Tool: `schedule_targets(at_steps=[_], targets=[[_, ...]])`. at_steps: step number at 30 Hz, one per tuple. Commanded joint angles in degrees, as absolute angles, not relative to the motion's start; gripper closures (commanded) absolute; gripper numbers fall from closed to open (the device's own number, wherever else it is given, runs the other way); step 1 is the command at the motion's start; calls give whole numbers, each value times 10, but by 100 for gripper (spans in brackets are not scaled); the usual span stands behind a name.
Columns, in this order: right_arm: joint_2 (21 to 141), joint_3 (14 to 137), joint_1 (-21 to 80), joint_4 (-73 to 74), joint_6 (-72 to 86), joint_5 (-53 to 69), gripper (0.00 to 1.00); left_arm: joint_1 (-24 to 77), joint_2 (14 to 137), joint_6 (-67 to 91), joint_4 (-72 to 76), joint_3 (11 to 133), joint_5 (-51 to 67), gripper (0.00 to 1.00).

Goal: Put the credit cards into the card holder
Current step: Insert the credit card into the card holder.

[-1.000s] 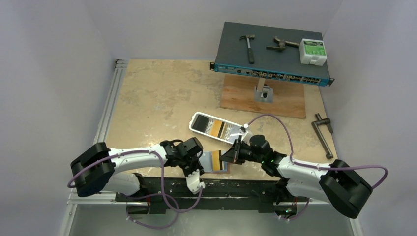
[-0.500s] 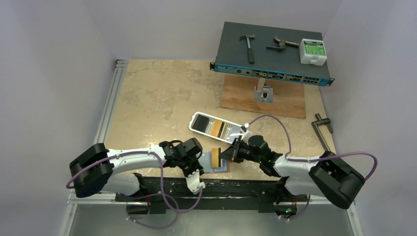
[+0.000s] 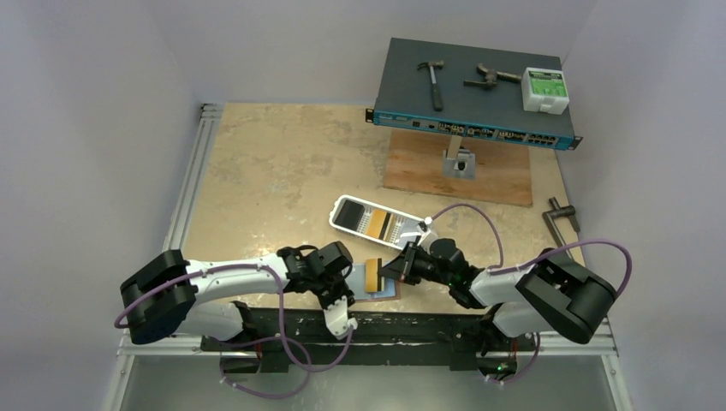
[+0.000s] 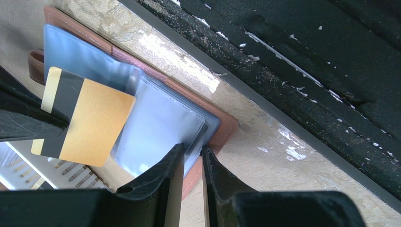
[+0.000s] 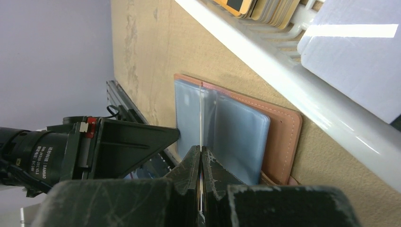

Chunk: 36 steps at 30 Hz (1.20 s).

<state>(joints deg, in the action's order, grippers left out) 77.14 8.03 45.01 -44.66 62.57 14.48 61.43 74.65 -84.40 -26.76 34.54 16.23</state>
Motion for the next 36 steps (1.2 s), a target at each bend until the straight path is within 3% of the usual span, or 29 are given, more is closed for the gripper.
schedule_targets(at_steps=[1,36], targets=[[785,68,456,-526,643,141,100,619,746,-831,-276,335,167,82],[851,88,463,-475,593,189,100,622,731,-845,-263,318,160,83]])
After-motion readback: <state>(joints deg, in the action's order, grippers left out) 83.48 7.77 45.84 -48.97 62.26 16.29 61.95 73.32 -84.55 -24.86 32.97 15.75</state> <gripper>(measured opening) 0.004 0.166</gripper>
